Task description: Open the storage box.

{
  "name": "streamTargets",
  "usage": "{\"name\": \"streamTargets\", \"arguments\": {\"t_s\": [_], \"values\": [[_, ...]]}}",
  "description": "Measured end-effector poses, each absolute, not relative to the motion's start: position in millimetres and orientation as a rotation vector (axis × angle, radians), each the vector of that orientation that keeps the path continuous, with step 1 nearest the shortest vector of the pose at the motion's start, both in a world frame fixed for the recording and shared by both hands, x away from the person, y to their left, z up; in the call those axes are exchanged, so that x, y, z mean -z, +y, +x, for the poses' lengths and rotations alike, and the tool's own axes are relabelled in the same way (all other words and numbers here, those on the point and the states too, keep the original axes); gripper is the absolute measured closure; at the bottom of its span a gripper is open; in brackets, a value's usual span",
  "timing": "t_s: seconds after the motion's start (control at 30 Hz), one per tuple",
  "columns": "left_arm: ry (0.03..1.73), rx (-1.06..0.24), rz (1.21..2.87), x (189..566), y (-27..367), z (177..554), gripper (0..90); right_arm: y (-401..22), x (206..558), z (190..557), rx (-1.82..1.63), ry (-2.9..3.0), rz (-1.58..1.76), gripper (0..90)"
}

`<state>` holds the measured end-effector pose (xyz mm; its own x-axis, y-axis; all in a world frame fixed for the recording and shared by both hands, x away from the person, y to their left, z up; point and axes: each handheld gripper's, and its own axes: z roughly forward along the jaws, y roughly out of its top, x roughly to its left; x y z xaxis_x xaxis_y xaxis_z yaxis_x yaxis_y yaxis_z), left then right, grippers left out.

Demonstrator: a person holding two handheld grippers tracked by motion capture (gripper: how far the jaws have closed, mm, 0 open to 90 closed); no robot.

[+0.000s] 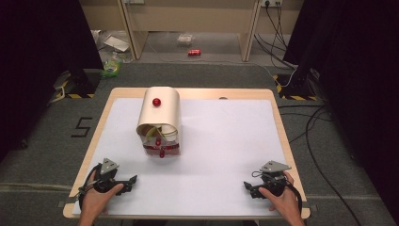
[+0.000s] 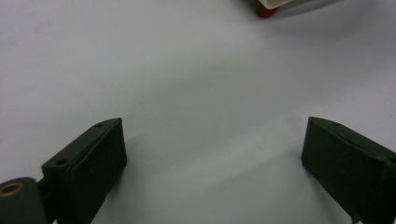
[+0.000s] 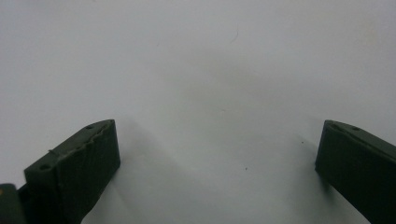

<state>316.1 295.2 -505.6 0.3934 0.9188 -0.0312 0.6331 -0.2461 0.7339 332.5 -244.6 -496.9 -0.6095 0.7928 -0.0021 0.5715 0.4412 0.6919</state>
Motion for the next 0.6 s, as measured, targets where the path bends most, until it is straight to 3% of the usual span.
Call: {"name": "streamTargets", "arguments": {"t_s": [0.37, 0.53, 0.6], "values": [[1.328, -0.540, 1.970, 504.8, 296.1, 315.5, 7.1, -244.5, 497.0, 332.4, -0.950, 2.370, 1.165, 0.3], [1.299, -0.542, 1.939, 502.7, 297.9, 313.2, 17.0, -244.6, 497.0, 332.4, -0.949, 2.371, 1.163, 0.3], [1.286, -0.553, 1.941, 499.7, 296.2, 311.7, 15.8, -244.7, 497.0, 332.5, -0.947, 2.371, 1.162, 0.3]]}}
